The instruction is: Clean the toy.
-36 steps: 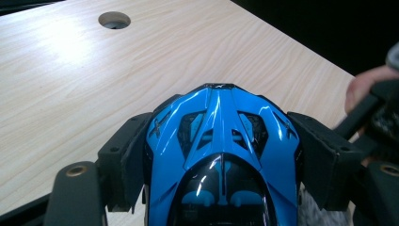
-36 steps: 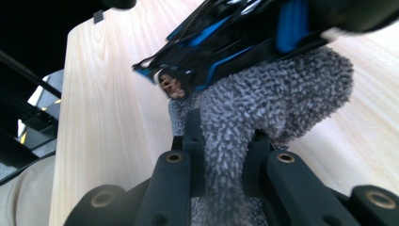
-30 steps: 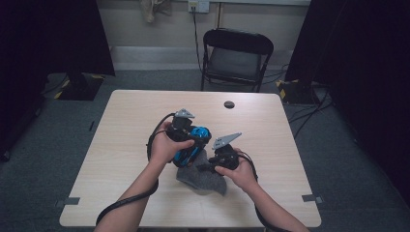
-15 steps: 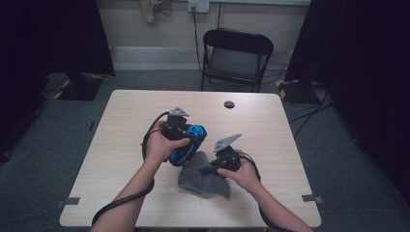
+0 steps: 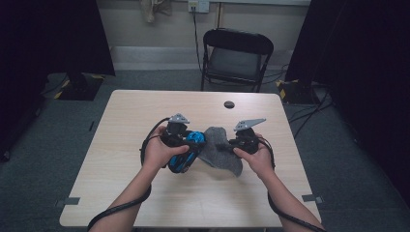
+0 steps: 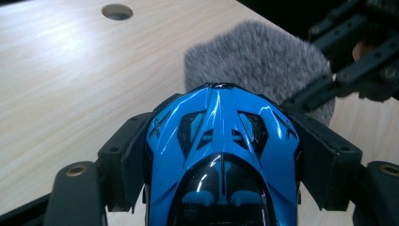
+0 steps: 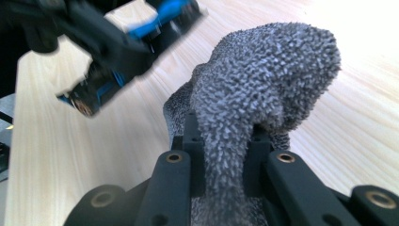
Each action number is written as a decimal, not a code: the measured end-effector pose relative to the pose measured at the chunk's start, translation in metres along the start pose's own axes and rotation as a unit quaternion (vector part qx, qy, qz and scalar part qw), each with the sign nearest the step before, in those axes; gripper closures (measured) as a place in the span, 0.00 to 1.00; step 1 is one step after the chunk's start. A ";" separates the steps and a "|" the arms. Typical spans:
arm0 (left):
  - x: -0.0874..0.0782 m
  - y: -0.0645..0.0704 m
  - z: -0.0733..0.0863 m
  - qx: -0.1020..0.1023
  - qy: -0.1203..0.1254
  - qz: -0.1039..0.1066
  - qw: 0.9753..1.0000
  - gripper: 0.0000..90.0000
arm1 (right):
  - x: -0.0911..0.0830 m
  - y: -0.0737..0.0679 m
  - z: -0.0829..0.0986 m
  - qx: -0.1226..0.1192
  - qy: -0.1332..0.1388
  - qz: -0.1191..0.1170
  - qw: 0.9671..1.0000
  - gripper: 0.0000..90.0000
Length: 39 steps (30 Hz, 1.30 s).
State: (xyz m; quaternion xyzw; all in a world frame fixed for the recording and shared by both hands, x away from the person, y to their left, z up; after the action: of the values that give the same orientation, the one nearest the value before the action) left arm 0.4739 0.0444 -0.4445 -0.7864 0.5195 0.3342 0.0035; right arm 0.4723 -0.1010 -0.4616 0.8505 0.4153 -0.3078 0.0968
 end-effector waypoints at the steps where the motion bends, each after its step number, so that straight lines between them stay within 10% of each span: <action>1: 0.001 0.001 0.001 0.000 0.000 0.002 1.000 0.29 | 0.000 -0.002 -0.002 -0.001 0.001 -0.001 1.000 0.86; 18: 0.001 0.002 -0.001 -0.004 0.000 0.004 1.000 0.29 | 0.018 -0.035 -0.003 -0.020 0.003 -0.043 0.999 0.86; 39: 0.001 0.004 0.000 -0.005 0.004 0.003 1.000 0.29 | 0.024 -0.044 0.003 -0.009 -0.004 -0.049 0.999 0.86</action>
State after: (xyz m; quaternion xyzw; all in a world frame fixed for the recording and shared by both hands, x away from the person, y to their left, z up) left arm 0.4712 0.0415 -0.4440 -0.7864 0.5197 0.3339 -0.0035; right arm 0.4479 -0.0589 -0.4743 0.8272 0.4584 -0.3122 0.0908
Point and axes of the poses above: each handheld gripper's, and its own axes: x roughly forward along the jaws, z roughly out of its underside, y roughly to its right, the point moved 8 cm from there along x, roughly forward along the jaws, and after that the axes turned 12 degrees about z, right-handed, at the moved point
